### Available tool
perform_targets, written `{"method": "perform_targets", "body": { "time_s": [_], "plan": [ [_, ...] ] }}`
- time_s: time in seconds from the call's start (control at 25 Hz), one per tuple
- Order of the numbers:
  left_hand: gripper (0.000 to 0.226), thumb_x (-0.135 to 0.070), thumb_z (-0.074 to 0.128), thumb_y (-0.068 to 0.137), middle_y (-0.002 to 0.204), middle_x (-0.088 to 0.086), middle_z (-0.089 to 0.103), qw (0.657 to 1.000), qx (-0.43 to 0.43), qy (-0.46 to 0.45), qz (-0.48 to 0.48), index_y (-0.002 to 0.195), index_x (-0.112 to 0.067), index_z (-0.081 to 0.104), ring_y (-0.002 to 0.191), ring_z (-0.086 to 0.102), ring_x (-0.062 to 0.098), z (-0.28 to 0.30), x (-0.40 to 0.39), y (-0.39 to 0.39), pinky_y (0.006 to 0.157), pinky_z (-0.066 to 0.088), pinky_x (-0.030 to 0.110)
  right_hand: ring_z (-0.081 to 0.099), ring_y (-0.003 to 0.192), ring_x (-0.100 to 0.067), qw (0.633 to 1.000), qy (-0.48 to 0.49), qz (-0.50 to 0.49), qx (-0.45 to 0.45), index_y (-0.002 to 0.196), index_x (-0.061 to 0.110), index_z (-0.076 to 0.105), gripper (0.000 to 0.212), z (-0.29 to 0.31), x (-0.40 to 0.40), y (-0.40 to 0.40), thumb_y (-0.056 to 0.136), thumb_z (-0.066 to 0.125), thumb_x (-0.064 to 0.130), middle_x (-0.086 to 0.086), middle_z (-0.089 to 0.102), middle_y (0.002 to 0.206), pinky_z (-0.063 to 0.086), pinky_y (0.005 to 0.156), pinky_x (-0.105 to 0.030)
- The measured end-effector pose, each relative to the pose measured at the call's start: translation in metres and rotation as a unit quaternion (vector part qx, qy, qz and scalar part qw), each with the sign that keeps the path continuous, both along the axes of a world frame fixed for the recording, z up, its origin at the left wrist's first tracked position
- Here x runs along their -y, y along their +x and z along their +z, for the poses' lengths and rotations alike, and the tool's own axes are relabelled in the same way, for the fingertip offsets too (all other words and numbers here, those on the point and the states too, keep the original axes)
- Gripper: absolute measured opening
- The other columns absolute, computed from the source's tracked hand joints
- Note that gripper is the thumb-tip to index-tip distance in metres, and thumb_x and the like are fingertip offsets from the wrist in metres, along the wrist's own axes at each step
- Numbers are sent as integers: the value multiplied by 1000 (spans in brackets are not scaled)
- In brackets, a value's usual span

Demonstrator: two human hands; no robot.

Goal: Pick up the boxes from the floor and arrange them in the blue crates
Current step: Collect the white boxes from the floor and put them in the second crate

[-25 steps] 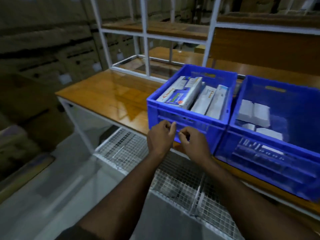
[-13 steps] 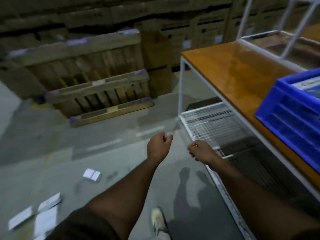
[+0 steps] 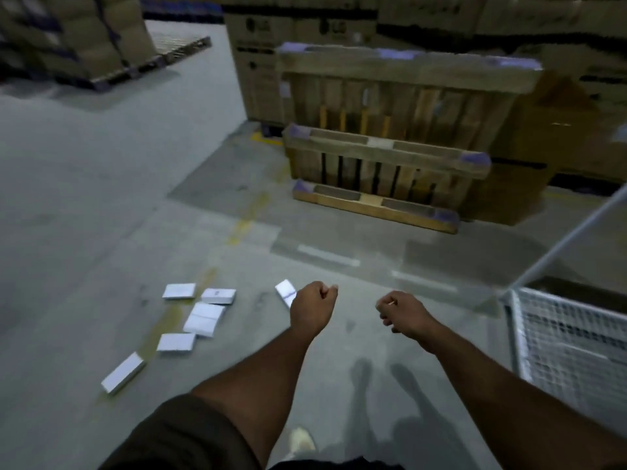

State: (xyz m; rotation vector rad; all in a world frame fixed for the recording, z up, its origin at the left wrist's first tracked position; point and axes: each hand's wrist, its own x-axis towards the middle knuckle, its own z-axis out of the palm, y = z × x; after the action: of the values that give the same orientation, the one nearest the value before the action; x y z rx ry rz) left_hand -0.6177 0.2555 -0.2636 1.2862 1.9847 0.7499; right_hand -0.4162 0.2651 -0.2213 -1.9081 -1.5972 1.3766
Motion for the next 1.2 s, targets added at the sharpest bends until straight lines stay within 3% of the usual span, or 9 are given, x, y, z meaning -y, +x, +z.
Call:
{"method": "perform_targets", "body": {
  "time_s": [0.2,0.28,0.48,0.64,0.84,1.0,1.2],
  "plan": [
    [43,-48,55,93,68,0,69,997,7,-14,79,68,-13,52,72,67,21,-10,-33,-116,72,52,33,62,77,-18,997,-16,75,-9,97,9,64,15,-13,-71,-114,94,56,22,-9,67,93,51,67,-31],
    [46,-56,51,87,69,0,70,991,23,-8,131,70,-13,55,71,69,20,-17,-43,-160,75,57,40,63,75,-18,994,-20,110,-16,99,8,64,15,-16,-94,-162,93,56,20,-8,67,92,50,66,-32],
    [43,-49,54,92,73,0,73,966,27,-31,254,74,-11,62,75,71,21,-36,-53,-247,79,57,42,63,70,-19,977,-32,212,-23,92,9,64,13,-37,-156,-270,91,57,21,-9,68,86,48,64,-33],
    [40,-45,58,93,73,1,74,931,29,-45,360,71,-11,59,76,72,22,-53,-65,-307,79,57,45,63,69,-20,953,-37,298,-26,89,11,64,10,-62,-216,-352,90,60,20,-10,68,85,50,66,-35],
    [45,-61,53,77,69,-3,73,869,53,-50,489,73,-17,63,73,72,22,-47,-58,-356,75,60,47,66,75,-23,907,-46,418,-8,84,17,64,9,-68,-255,-448,89,58,23,-5,69,83,55,68,-36],
    [43,-56,50,74,70,-1,73,830,64,-66,551,77,-17,69,74,72,26,-52,-34,-393,77,60,47,67,76,-22,866,-44,498,-7,82,15,63,11,-69,-251,-517,87,58,24,-5,71,82,55,71,-37],
    [32,-47,54,75,66,-1,73,805,80,-77,583,70,-19,67,72,73,25,-75,6,-454,76,60,44,62,65,-16,844,-68,532,6,89,7,64,14,-86,-224,-596,88,59,21,-7,68,78,47,59,-28]
  ]
}}
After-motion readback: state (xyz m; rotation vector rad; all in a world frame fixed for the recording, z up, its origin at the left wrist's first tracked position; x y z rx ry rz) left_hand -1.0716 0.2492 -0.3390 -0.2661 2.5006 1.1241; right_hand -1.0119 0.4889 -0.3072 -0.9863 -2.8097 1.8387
